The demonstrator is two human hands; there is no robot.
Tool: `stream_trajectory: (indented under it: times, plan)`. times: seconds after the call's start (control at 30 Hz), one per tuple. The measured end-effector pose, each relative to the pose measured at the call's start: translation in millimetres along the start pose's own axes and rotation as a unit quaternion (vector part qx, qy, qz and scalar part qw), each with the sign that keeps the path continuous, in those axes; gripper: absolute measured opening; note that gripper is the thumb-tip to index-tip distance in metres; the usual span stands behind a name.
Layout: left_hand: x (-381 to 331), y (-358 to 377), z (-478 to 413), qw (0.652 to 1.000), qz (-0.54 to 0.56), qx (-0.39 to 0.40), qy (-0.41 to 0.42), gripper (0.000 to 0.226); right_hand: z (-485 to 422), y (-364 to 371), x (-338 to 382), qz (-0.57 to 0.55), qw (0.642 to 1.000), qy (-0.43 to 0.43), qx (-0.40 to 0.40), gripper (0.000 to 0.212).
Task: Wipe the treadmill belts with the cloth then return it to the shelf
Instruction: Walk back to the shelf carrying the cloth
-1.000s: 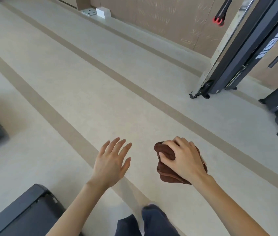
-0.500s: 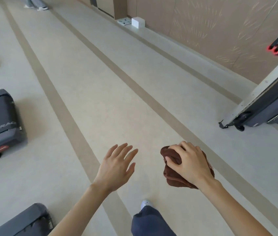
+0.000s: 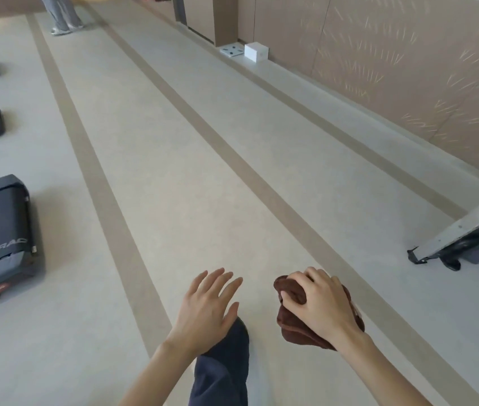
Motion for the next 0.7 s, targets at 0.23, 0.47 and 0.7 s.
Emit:
stream_trajectory:
  times: [0.23,0.47,0.7]
  plan:
    - [92,0,-122,1.000,0.017,-0.006,-0.012,0.042,-142,-27,16,0.005,1.000,0.002,-0.019,0.031]
    - [176,2,-230,1.000,0.022,-0.013,0.000,0.041,-269,-47,37,0.022,0.997,0.011,-0.067,0.029]
    - [223,35,-297,0.999,0.031,0.006,0.004,0.041,-347,-23,24,0.017,0.999,0.015,-0.039,0.034]
Point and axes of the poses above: each hand's wrist, its own z-axis away from the middle knuckle, its own y-axis out of the palm, x = y × z, the point moved 5 cm from there along -z, towards the middle knuckle, and after that the axes turned 3 degrees about -y, right-handed, at the moved point
